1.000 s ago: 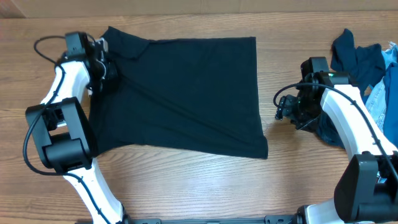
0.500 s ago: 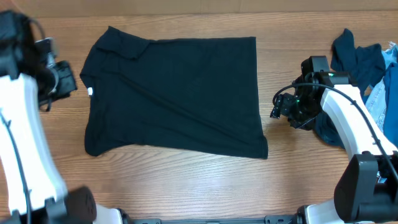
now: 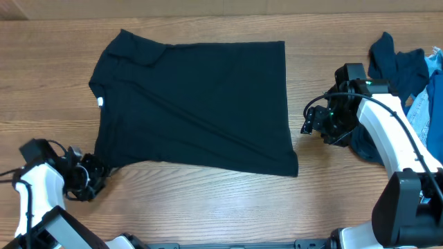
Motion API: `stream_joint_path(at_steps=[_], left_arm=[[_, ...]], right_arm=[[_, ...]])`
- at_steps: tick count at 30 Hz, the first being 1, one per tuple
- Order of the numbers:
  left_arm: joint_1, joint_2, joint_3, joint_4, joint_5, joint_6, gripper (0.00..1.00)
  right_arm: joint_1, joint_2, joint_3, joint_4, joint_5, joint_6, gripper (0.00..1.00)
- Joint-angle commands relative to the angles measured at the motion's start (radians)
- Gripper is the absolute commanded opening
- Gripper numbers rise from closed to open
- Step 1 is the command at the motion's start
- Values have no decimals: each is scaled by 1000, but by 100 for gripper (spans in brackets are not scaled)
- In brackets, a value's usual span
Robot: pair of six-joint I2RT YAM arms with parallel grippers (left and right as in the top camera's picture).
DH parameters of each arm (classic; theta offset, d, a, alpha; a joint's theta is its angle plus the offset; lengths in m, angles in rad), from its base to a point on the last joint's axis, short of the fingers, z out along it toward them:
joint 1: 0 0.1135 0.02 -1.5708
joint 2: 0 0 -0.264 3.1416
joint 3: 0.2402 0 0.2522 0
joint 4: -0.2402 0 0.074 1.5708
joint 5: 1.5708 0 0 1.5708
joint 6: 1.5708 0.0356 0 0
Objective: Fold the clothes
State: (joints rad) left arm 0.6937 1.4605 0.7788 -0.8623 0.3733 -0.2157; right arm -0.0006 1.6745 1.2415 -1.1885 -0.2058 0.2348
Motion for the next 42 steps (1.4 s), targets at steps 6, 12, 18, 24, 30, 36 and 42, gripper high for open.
stream_joint_path(at_steps=[6, 12, 18, 24, 30, 36, 42], left_arm=[[4, -10, -176, 289, -64, -61, 73], [-15, -10, -182, 361, -8, -45, 37], [-23, -10, -103, 235, 69, 6, 4], [-23, -11, 264, -43, 69, 115, 4], [-34, -11, 463, -101, 69, 134, 4], [-84, -10, 462, -44, -105, 134, 17], [-106, -9, 369, -69, -131, 111, 48]], right_arm=[[-5, -26, 18, 3, -5, -8, 72], [-5, -26, 18, -3, -5, -8, 72], [-5, -26, 18, -3, -5, -8, 72], [-5, -26, 18, -3, -5, -27, 72], [-5, -26, 18, -3, -5, -27, 72], [-5, -26, 18, -4, -6, -27, 72], [-5, -26, 18, -3, -5, -27, 72]])
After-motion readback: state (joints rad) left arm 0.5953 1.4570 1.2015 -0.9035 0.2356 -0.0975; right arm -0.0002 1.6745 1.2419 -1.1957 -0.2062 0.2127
